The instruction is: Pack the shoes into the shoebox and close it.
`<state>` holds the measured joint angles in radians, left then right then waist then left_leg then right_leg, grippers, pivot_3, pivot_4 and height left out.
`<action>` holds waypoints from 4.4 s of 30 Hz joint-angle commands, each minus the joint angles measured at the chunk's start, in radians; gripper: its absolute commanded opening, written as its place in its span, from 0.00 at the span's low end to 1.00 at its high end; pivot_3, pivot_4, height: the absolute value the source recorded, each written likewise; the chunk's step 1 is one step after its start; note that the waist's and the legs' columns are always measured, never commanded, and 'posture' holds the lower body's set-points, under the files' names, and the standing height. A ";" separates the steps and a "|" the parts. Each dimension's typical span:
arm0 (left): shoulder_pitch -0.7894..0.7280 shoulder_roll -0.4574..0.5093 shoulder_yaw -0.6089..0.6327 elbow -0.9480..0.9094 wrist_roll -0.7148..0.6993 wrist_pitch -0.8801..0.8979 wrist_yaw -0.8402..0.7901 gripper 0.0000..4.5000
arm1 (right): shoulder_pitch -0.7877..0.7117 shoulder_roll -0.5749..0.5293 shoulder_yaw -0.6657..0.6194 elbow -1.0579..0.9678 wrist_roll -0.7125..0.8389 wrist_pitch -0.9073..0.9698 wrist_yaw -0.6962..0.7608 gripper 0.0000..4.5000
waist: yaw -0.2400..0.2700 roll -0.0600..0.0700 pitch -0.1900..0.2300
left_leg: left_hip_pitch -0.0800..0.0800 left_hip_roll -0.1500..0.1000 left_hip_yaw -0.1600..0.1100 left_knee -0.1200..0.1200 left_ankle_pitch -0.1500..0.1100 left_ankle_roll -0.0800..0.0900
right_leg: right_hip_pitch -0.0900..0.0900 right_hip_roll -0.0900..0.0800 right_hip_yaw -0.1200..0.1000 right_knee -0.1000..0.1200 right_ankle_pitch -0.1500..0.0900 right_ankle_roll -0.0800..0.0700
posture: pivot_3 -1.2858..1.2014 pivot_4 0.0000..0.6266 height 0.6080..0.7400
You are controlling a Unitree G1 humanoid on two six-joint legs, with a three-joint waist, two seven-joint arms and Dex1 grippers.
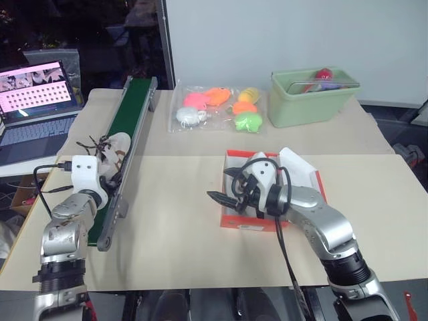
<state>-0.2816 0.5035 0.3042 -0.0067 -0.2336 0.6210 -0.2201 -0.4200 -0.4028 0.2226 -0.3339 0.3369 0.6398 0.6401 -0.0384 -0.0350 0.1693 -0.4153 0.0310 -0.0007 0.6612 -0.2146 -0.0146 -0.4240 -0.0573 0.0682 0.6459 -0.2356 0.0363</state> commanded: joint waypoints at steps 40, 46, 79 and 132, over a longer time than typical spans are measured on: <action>-0.144 -0.267 -0.456 -0.336 0.115 -0.227 -0.171 0.57 | -0.403 0.513 -0.660 0.407 0.731 0.439 -0.604 0.54 | -0.006 0.000 0.000 | -0.005 0.000 0.000 0.000 0.000 0.000 | -0.002 0.000 0.000 0.001 0.001 0.000 | 0.52 0.24 0.92; -0.138 -0.266 -0.474 -0.341 0.115 -0.213 -0.181 0.57 | -0.410 0.525 -0.666 0.380 0.770 0.404 -0.648 0.15 | -0.008 0.000 0.000 | -0.005 0.000 0.000 0.000 0.000 0.000 | -0.002 0.001 0.000 0.001 0.001 0.000 | 0.52 0.24 0.92; -0.062 0.022 -0.416 -0.375 0.026 -0.276 -0.504 0.99 | -0.519 -0.014 -0.493 0.500 0.860 0.975 -0.841 0.14 | -0.005 0.003 0.002 | -0.007 0.000 0.001 0.000 0.000 0.001 | -0.003 0.001 0.001 -0.004 0.000 -0.001 | 0.52 0.24 0.92; -0.064 -0.005 -0.402 -0.444 0.022 -0.215 -0.431 0.99 | -0.405 -0.263 0.301 0.620 0.120 0.660 -0.066 0.14 | -0.003 -0.012 -0.017 | 0.021 0.002 0.001 -0.001 -0.001 0.001 | 0.026 0.002 0.000 -0.013 -0.005 0.007 | 0.52 0.24 0.92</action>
<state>-0.3416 0.5019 -0.1023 -0.4055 -0.2026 0.4023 -0.6654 -0.8647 -0.6568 0.4776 0.1752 0.5693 1.2899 0.6223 -0.0413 -0.0469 0.1519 -0.3915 0.0333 0.0001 0.6605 -0.2153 -0.0133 -0.3942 -0.0556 0.0681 0.6316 -0.2409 0.0439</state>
